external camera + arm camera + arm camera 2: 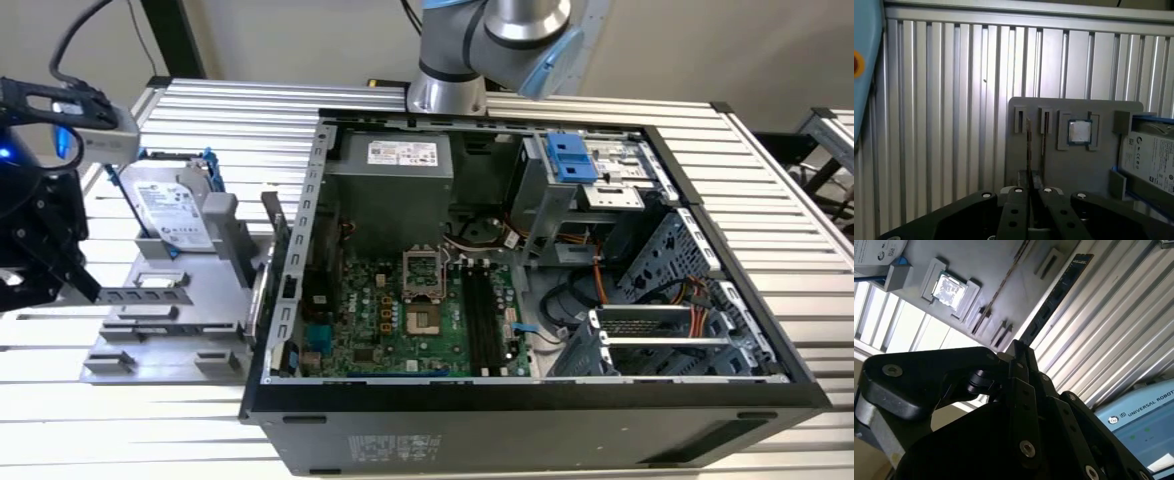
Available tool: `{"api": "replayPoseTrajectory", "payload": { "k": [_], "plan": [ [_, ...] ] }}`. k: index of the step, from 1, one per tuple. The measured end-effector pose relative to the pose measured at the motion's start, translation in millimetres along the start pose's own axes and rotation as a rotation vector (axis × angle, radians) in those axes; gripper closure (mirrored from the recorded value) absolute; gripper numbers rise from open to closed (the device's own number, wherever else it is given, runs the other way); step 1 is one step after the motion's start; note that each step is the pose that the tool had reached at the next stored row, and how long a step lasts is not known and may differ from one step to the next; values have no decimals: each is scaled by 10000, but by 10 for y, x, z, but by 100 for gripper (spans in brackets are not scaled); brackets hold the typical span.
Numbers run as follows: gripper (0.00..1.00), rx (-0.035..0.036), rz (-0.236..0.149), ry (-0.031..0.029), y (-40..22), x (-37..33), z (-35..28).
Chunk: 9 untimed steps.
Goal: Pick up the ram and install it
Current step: 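Pick up the ram and move it above insertion slot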
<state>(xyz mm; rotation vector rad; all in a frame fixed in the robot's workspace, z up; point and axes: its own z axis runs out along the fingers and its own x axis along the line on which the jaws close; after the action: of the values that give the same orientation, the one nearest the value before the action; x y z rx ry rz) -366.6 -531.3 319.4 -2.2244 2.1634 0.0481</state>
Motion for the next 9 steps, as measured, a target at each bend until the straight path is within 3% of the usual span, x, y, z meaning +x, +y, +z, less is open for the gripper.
{"api": "replayPoseTrajectory", "payload": {
  "k": [9],
  "plan": [
    [100,0,0,4,-1,-5,-108]
  ]
}}
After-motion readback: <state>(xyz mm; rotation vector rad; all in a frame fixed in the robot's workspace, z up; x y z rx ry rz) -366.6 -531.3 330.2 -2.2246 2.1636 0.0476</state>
